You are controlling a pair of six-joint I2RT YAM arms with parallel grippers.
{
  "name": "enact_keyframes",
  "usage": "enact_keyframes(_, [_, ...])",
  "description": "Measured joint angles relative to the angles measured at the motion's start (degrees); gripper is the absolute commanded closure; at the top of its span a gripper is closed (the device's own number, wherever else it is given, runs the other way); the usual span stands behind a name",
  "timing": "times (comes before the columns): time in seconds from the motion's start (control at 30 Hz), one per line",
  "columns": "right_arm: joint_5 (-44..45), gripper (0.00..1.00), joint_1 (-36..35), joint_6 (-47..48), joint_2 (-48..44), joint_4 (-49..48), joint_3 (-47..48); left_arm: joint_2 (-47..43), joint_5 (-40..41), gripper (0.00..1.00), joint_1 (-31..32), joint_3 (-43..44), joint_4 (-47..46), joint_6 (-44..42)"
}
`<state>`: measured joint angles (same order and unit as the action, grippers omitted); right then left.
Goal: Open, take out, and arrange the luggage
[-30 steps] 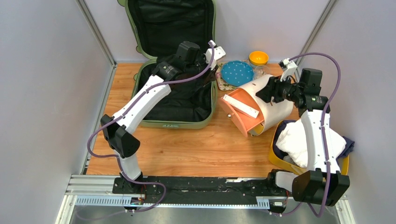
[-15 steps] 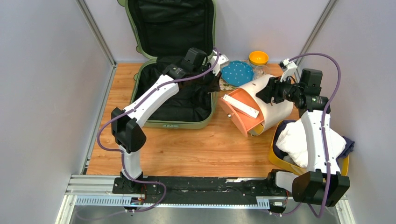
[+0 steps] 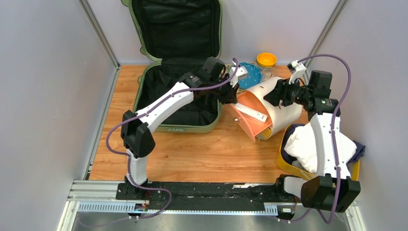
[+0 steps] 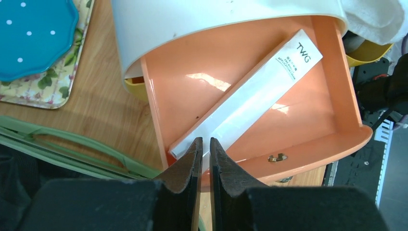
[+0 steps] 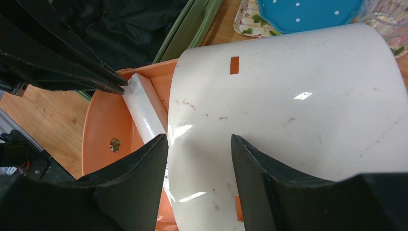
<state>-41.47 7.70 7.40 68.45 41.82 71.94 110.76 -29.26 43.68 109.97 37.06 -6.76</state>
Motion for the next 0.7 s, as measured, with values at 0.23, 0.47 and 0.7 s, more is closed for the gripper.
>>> enact_keyframes(0.23, [0.0, 0.42, 0.0, 0.0, 0.1, 0.1, 0.1, 0.0, -0.8, 0.76, 0.7, 0.0, -1.6, 0.2])
enact_keyframes(0.47, [0.0, 0.42, 0.0, 0.4, 0.6, 0.2, 0.5, -2.9, -1.8, 0.77, -2.9, -3.3, -8.2, 0.9])
enact_keyframes(0.7, [0.0, 0.43, 0.0, 0.4, 0.7, 0.1, 0.6, -23.6, -4.7, 0.85, -5.8, -27.9, -10.0, -4.6])
